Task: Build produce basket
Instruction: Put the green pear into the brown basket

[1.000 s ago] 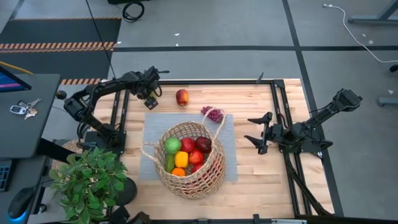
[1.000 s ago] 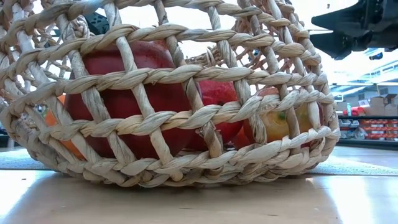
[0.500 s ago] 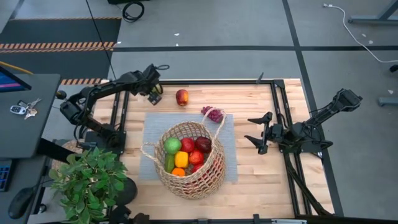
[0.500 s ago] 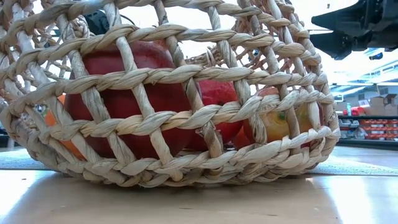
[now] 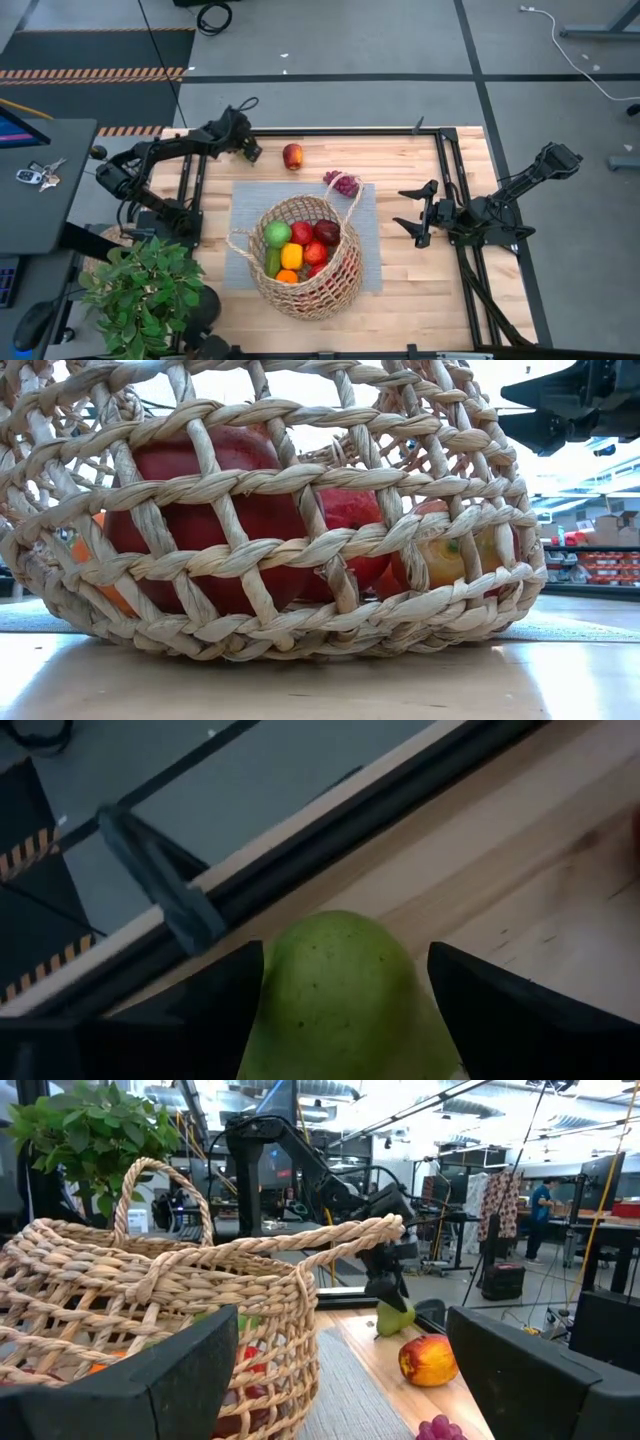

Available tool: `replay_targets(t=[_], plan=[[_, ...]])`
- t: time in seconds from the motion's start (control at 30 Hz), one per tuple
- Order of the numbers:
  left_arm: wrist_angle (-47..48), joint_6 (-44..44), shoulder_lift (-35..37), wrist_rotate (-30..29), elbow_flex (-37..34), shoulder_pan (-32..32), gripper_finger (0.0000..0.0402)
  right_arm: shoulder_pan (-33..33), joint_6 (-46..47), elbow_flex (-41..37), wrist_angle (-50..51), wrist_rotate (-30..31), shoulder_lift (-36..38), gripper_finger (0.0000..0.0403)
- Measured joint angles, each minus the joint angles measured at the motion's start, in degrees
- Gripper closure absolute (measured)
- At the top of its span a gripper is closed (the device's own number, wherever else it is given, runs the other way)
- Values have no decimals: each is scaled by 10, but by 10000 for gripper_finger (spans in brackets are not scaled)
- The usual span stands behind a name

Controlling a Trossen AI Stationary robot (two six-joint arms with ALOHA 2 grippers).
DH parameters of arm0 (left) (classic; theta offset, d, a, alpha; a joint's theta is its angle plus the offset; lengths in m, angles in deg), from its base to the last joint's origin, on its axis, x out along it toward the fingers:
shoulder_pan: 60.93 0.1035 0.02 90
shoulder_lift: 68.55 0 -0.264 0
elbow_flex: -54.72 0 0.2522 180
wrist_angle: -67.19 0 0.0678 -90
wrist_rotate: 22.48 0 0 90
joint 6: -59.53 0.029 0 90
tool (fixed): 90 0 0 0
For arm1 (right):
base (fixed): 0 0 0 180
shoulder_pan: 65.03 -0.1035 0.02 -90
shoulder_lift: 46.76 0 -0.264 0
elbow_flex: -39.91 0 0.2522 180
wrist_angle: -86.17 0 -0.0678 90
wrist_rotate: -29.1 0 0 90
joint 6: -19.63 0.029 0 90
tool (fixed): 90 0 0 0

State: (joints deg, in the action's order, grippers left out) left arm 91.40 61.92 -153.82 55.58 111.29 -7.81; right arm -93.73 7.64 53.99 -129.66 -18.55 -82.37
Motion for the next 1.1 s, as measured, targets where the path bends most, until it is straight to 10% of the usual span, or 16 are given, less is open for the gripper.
replay_targets(t=[1.1], plan=[[135,-28,-2,4,10,-49,173,0,0,0,0,0,0,41]])
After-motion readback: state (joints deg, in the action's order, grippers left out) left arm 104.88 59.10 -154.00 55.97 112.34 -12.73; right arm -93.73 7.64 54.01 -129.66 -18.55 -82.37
